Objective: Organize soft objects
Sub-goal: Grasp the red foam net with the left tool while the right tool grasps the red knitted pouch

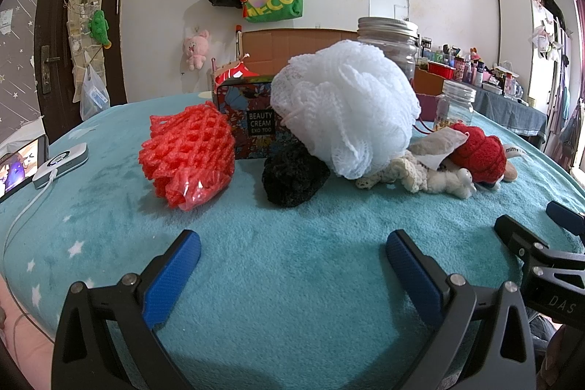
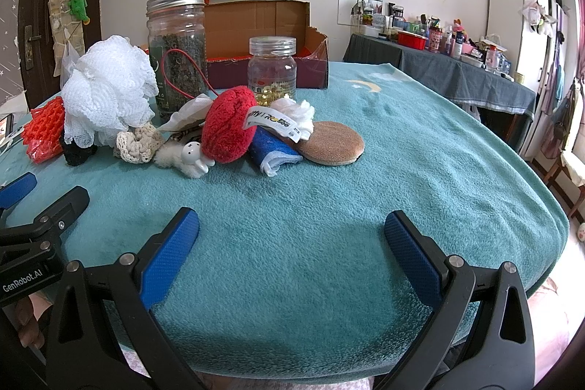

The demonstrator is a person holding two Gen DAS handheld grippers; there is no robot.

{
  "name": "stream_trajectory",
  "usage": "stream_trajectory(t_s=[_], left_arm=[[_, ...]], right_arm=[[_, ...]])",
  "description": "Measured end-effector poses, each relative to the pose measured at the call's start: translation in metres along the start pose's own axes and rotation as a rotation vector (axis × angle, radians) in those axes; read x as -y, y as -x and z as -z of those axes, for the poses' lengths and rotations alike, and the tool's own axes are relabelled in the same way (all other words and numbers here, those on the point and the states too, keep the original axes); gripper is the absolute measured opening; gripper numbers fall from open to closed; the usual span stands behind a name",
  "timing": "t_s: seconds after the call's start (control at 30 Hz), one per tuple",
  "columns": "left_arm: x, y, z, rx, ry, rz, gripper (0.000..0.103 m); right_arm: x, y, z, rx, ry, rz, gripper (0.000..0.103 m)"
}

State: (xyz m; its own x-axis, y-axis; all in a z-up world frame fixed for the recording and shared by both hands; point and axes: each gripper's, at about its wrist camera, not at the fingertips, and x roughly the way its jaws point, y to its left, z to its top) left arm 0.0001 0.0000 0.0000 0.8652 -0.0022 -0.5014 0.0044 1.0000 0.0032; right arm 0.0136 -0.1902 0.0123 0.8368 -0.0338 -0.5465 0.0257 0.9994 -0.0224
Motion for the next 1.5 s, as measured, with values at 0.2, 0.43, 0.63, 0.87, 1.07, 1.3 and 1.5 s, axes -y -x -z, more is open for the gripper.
stream_trajectory(t_s=[0.2,0.43,0.63,0.87,1.07,1.3,1.5], left_arm=[[0.0,0.0,0.0,0.0,0.0,0.0,0.103],[0.0,0.0,0.0,-0.001,0.0,0.003,0.103],[-0.008,-0.003,-0.009,-0.025,0.002,0.036,0.103],[-0.022,0.005,-0.035,-0.003,0.011,0.077,0.103],[-0.034,0.008,-0.053,0.016,0.0,0.064,0.103],[-0.057,-0.001,-0.067,-0.001,0.001,0.016,0.103],[-0.077,-0.022,-0.07,-0.056,0.026,-0.018,0.103]], right_arm=[[0.0,0.0,0.0,0.0,0.0,0.0,0.103],[0.001,0.0,0.0,0.001,0.0,-0.001,0.103],[-0.001,0.0,0.002,-0.013,-0.001,-0.011,0.103],[0.012,-0.007,-0.019,-0.033,-0.021,-0.04,0.103],[0.012,-0.004,-0.035,0.005,-0.032,-0.056,0.103],[0.011,-0.008,-0.063,0.041,-0.008,-0.104,0.103],[-0.003,-0.02,-0.069,0.019,0.061,-0.167,0.089]])
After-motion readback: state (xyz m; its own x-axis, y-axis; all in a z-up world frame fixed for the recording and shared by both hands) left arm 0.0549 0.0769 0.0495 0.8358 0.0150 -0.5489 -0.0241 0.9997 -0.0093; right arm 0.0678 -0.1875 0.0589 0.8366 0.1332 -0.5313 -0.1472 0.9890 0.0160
